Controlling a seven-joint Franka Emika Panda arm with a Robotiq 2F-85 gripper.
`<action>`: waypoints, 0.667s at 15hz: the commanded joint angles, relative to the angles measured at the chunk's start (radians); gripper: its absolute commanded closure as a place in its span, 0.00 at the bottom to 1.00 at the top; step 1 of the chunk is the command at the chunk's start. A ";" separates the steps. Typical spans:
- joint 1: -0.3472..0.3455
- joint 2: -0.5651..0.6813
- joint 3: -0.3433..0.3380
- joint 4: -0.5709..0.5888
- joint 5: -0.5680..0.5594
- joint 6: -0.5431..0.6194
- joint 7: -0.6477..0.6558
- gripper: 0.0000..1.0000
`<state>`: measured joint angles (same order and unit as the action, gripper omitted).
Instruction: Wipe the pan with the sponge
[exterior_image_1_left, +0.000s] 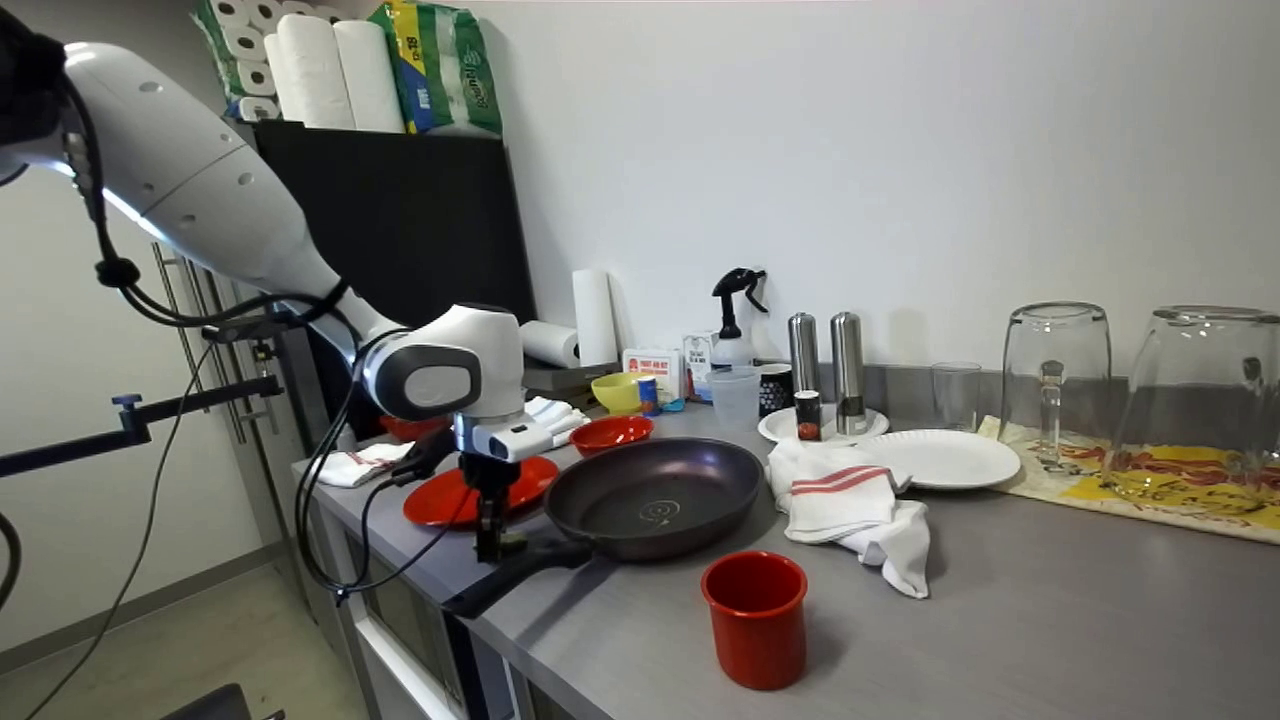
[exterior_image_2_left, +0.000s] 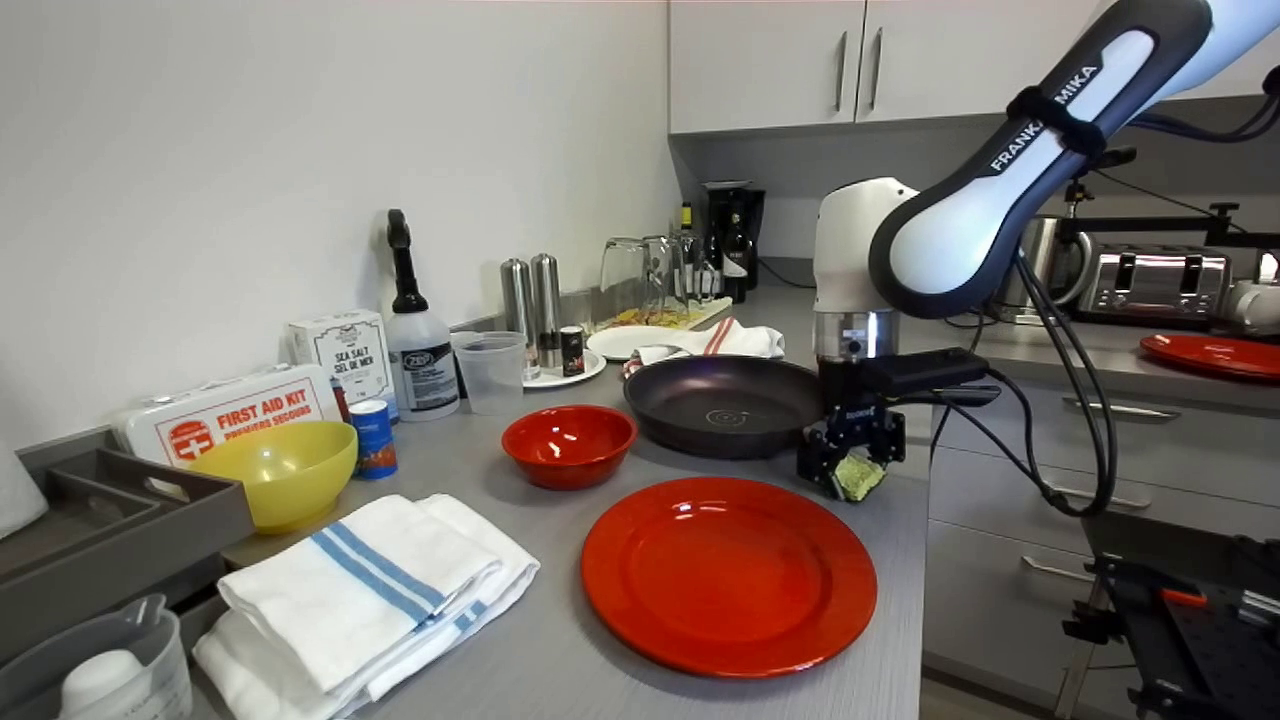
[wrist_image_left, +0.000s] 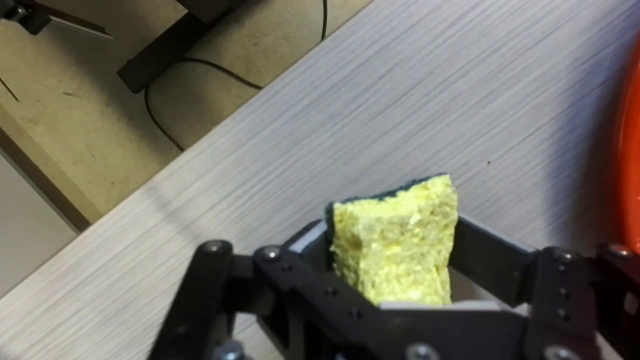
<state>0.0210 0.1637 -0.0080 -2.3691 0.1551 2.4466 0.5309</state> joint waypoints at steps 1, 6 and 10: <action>0.006 0.022 -0.004 0.001 0.025 0.020 -0.008 0.72; 0.010 0.009 -0.002 -0.003 0.019 0.010 -0.010 0.08; 0.025 -0.022 -0.004 -0.010 -0.023 -0.007 0.013 0.00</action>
<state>0.0288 0.1642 -0.0078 -2.3690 0.1540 2.4495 0.5305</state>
